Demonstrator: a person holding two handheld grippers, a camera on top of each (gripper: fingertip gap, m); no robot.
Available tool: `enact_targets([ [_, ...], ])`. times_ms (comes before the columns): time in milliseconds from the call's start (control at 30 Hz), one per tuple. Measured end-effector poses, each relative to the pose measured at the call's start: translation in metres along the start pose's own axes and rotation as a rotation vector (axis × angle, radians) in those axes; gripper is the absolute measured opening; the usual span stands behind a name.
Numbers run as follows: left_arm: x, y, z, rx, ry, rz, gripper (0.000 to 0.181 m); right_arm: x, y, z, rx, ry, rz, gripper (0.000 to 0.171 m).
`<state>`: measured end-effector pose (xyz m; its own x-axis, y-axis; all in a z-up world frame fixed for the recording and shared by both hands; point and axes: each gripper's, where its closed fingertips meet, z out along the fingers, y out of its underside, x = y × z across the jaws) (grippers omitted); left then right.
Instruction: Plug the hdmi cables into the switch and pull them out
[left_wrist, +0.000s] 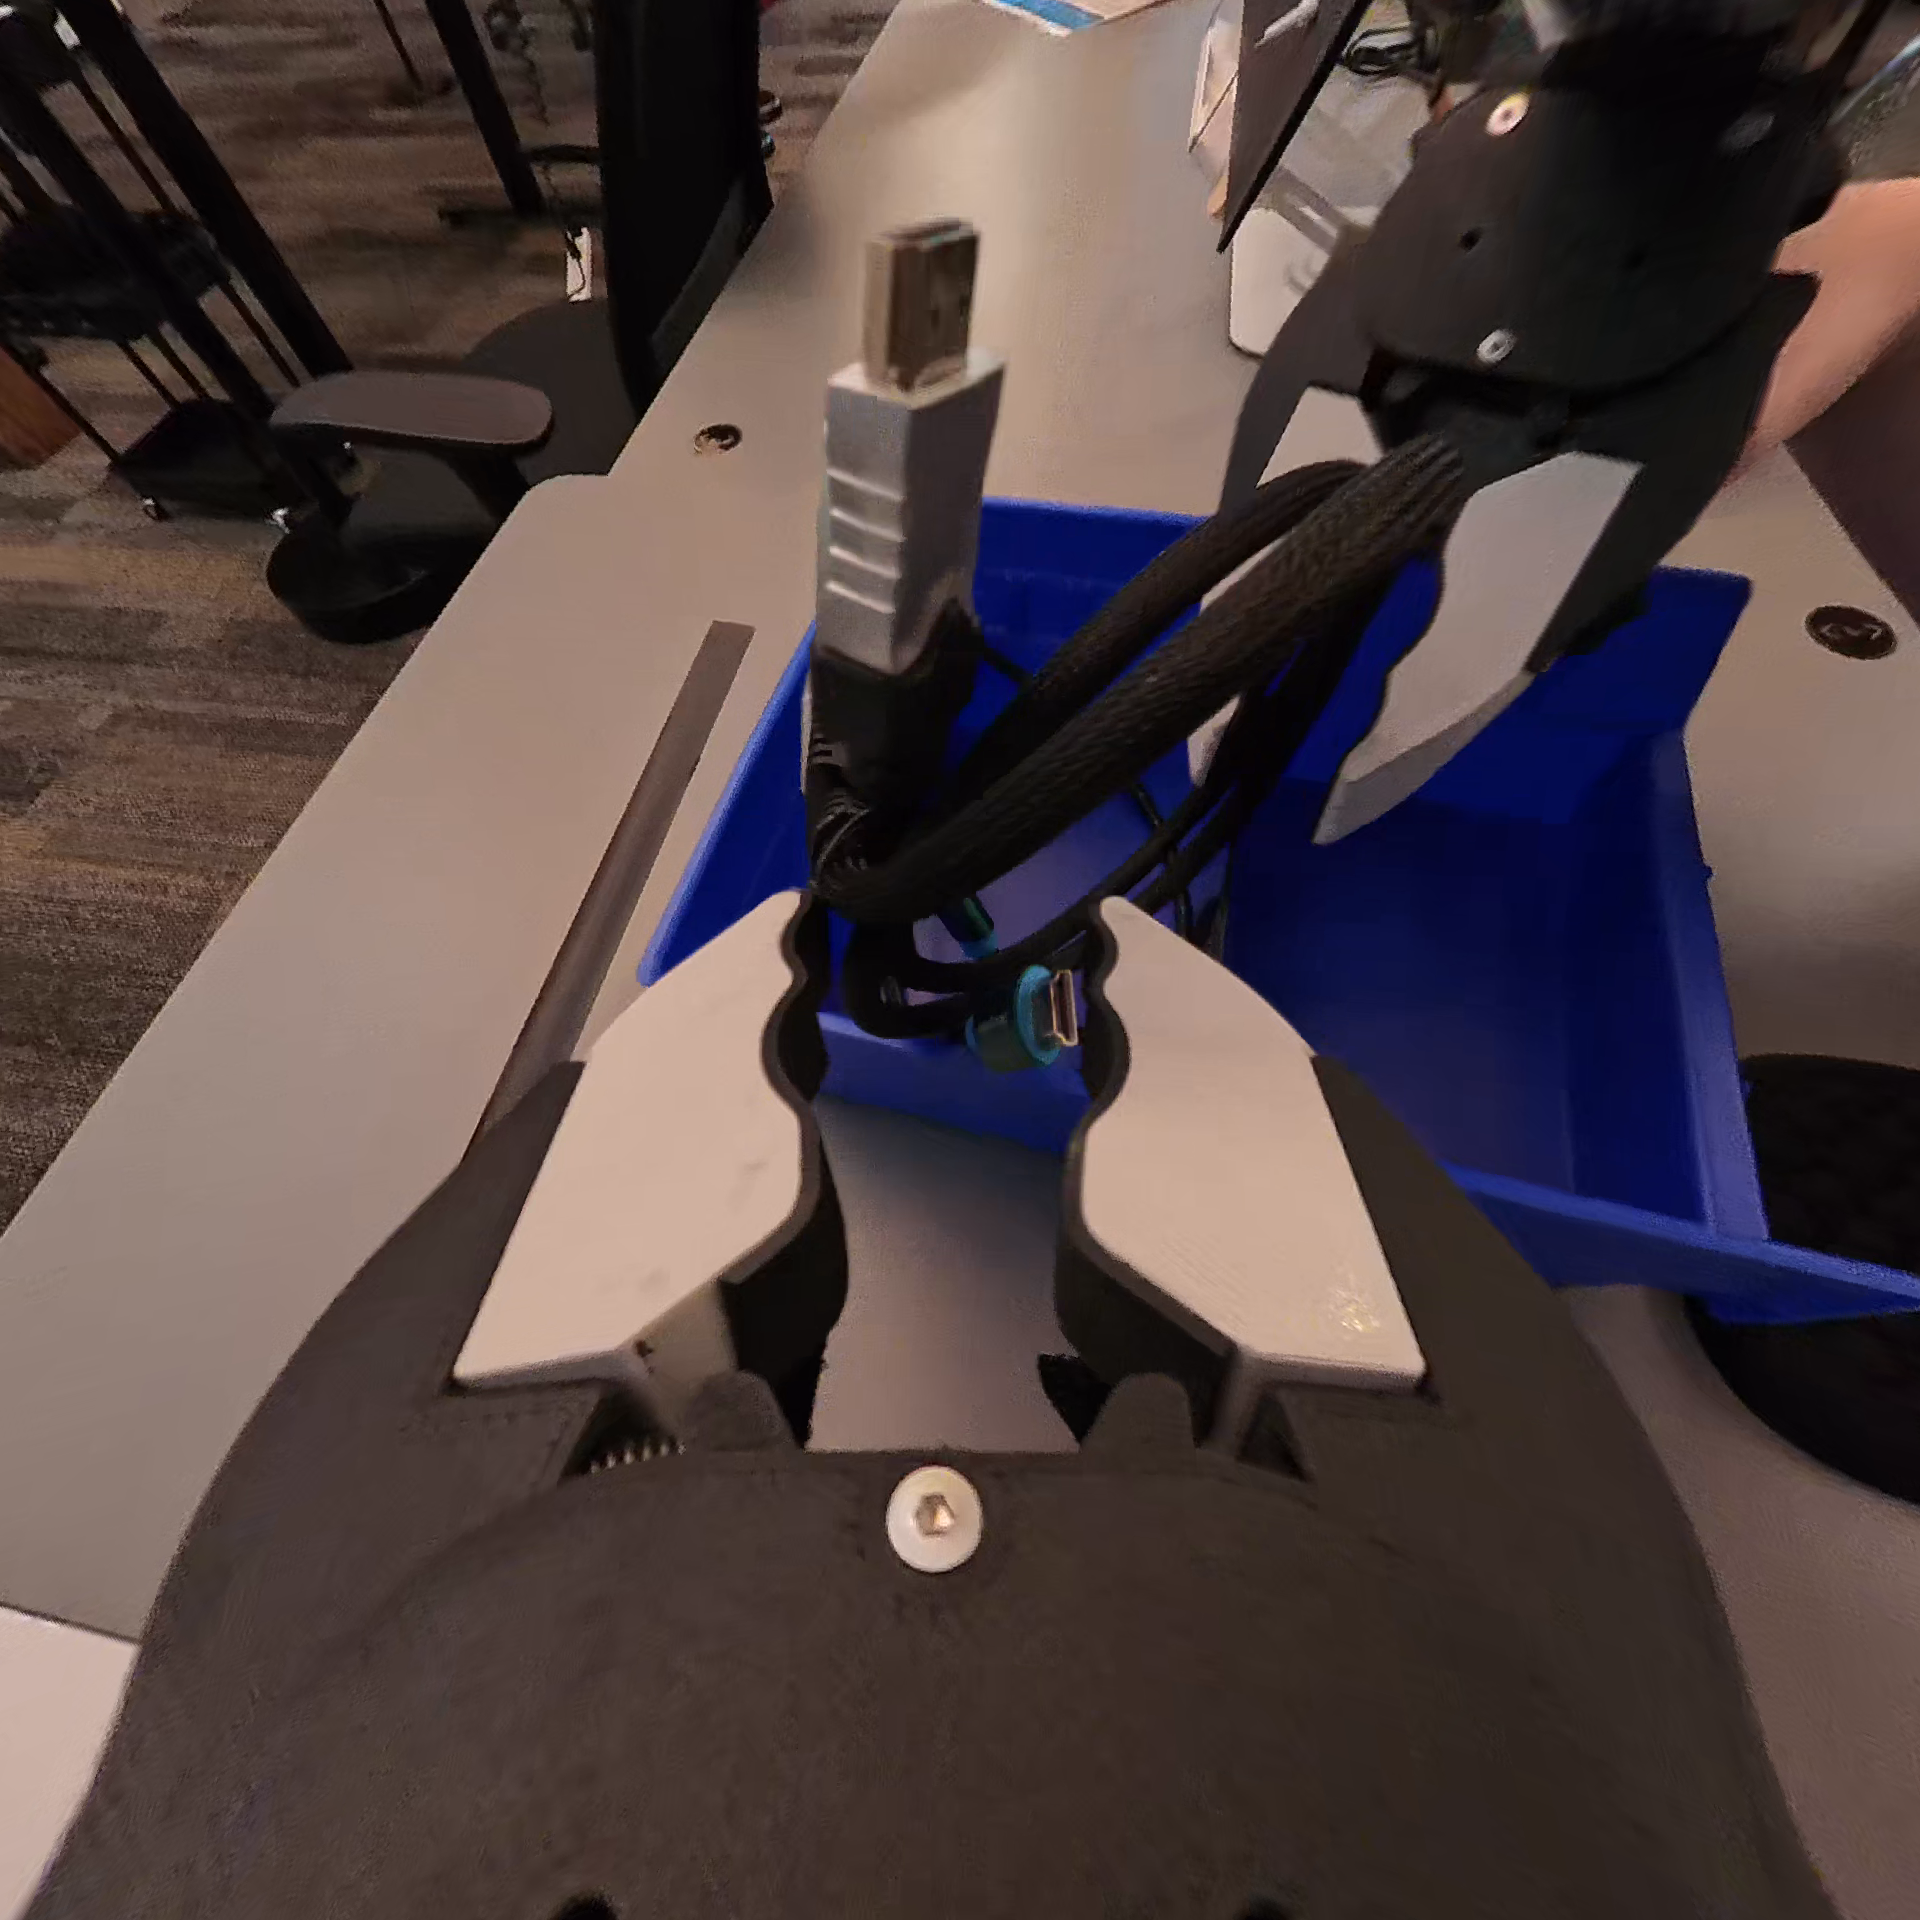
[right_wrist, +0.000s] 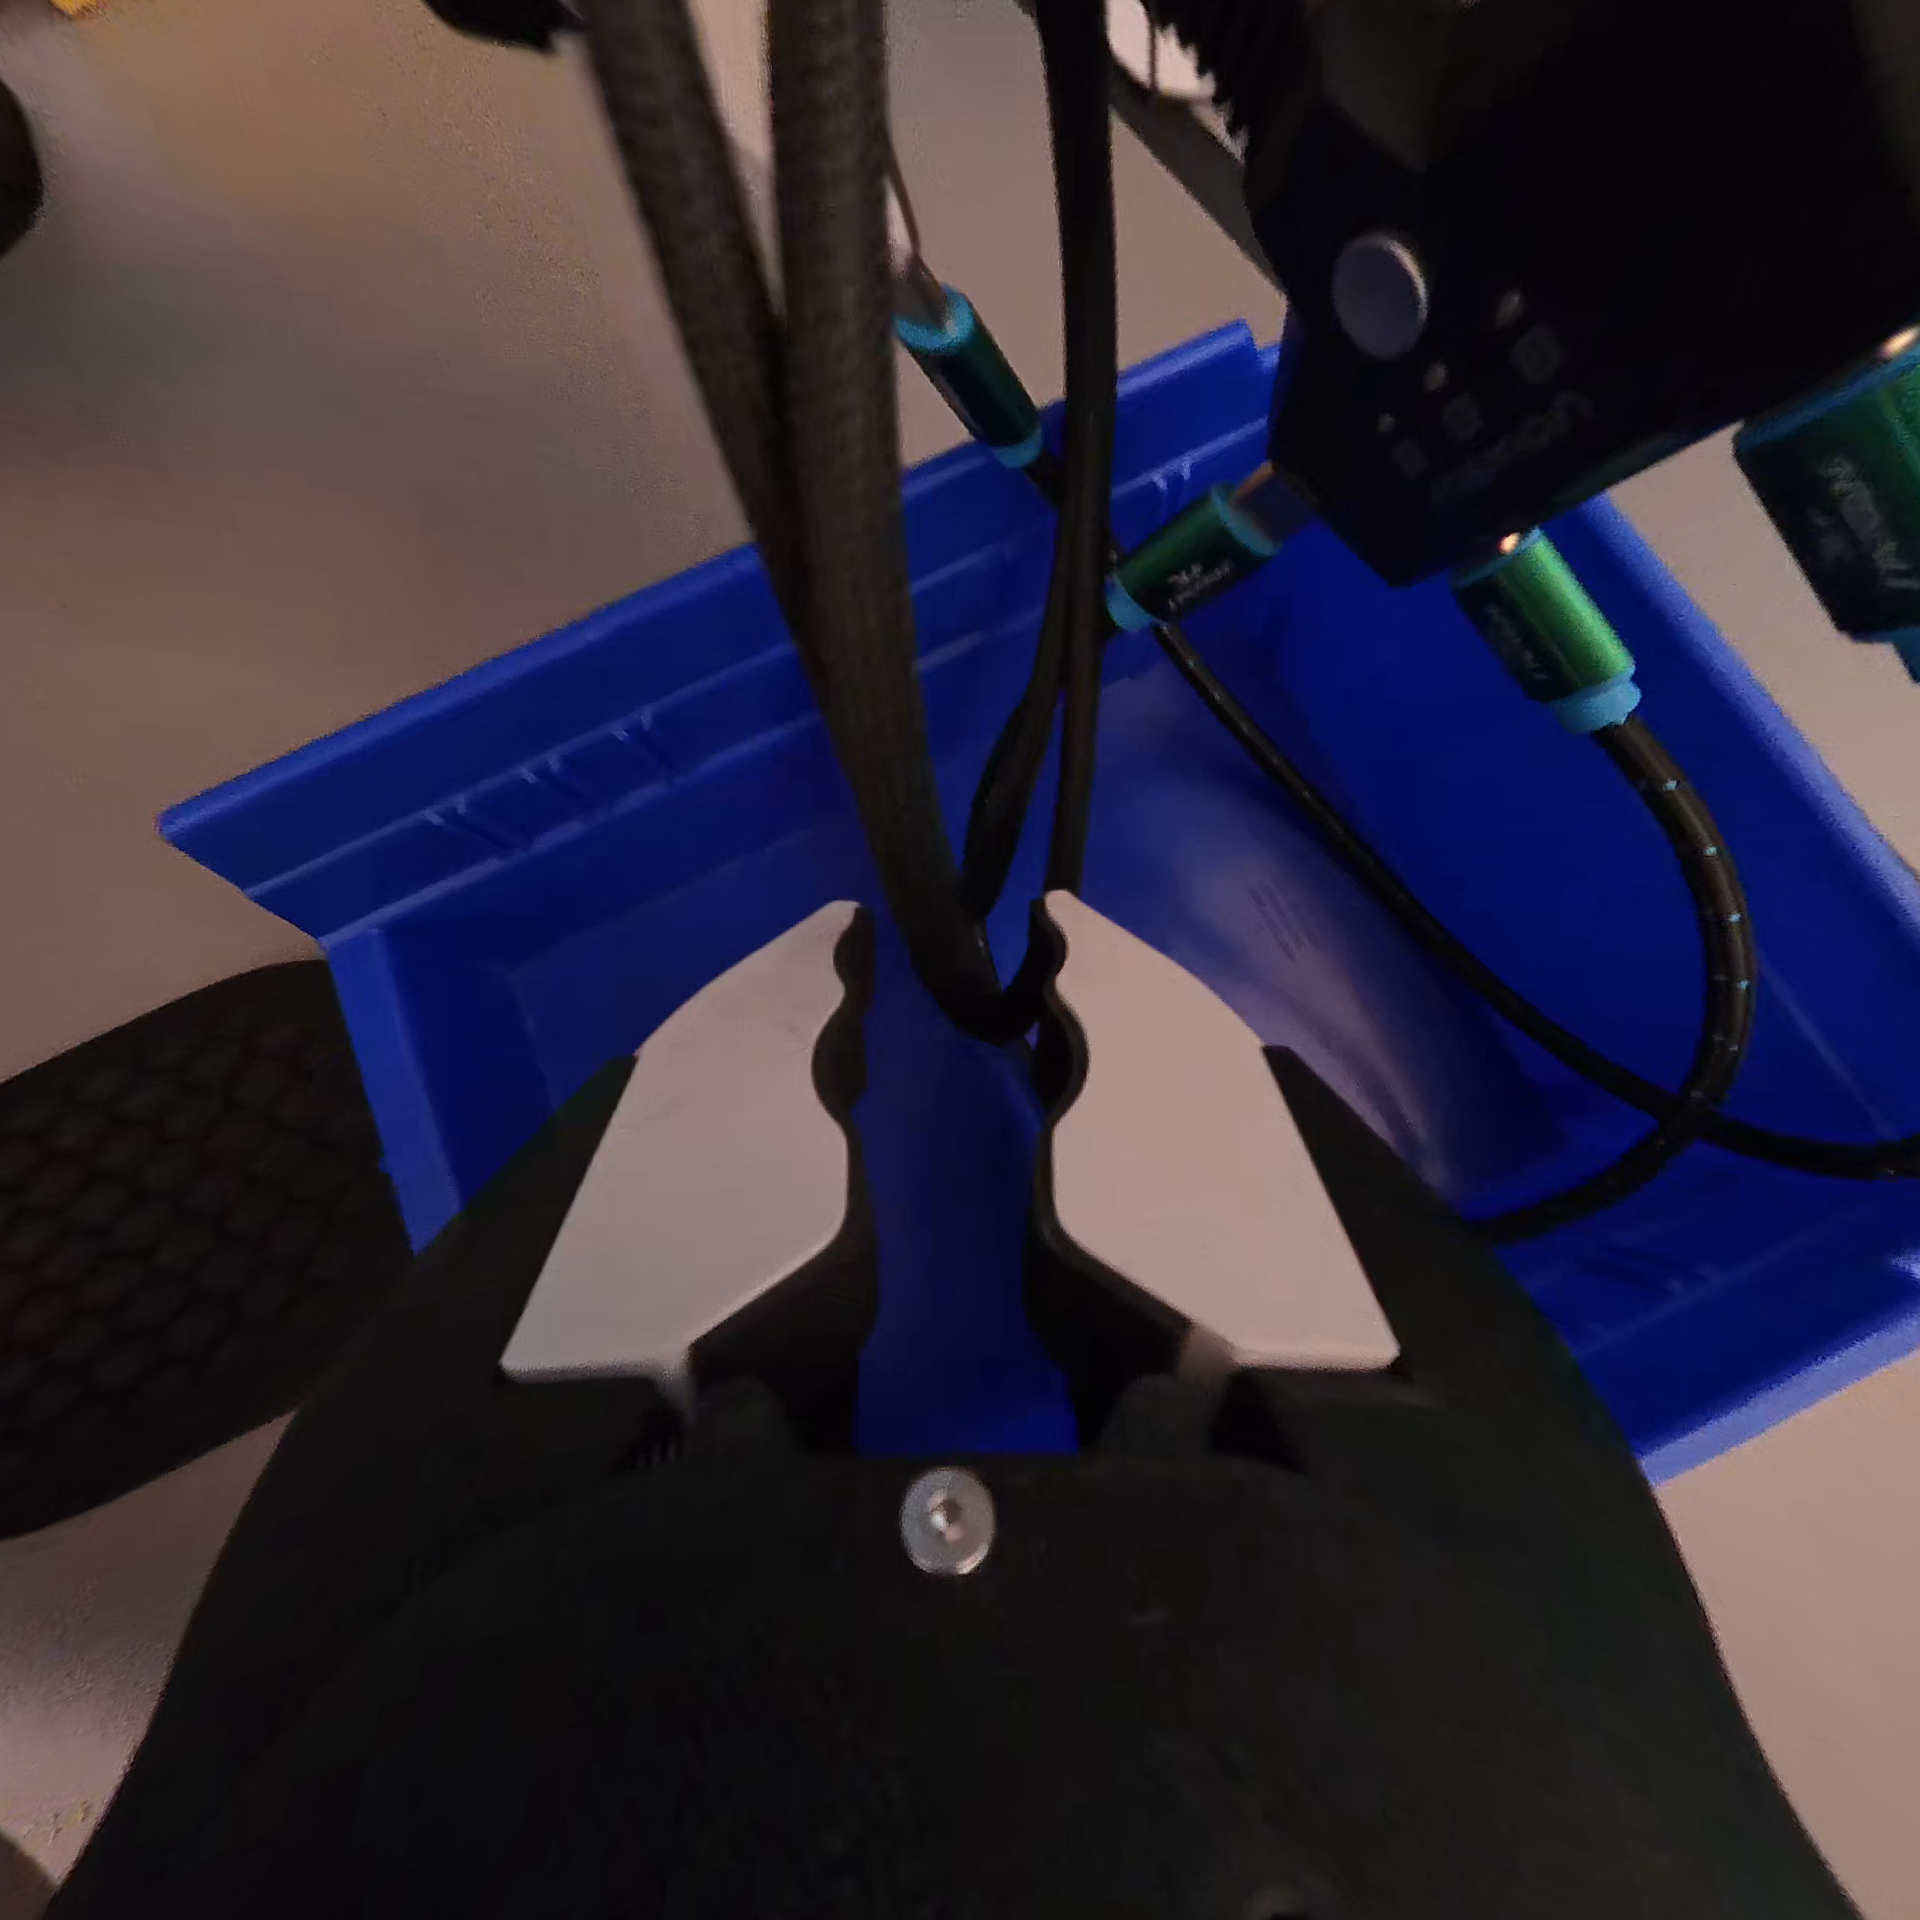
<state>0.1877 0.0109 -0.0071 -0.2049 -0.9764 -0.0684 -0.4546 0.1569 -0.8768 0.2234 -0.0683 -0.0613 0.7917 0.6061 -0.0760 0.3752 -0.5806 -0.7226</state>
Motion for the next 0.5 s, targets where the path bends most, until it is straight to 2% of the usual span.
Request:
enact_targets([
  [100,-0.004,0.007,-0.002,-0.017,-0.015,-0.005,0.051,-0.002,-0.005,-0.003,0.016,0.04,-0.037,0.042],
  [200,-0.009,0.019,-0.002,-0.056,-0.02,-0.035,0.066,0.003,0.002,-0.004,-0.035,0.115,-0.07,0.054],
  [333,-0.009,0.025,-0.004,-0.026,0.013,-0.1,0.063,0.006,0.0,-0.005,-0.022,0.175,-0.106,0.054],
  [500,-0.012,0.03,-0.006,0.005,0.032,-0.2,0.073,0.004,-0.017,-0.014,0.094,0.196,-0.113,0.056],
])
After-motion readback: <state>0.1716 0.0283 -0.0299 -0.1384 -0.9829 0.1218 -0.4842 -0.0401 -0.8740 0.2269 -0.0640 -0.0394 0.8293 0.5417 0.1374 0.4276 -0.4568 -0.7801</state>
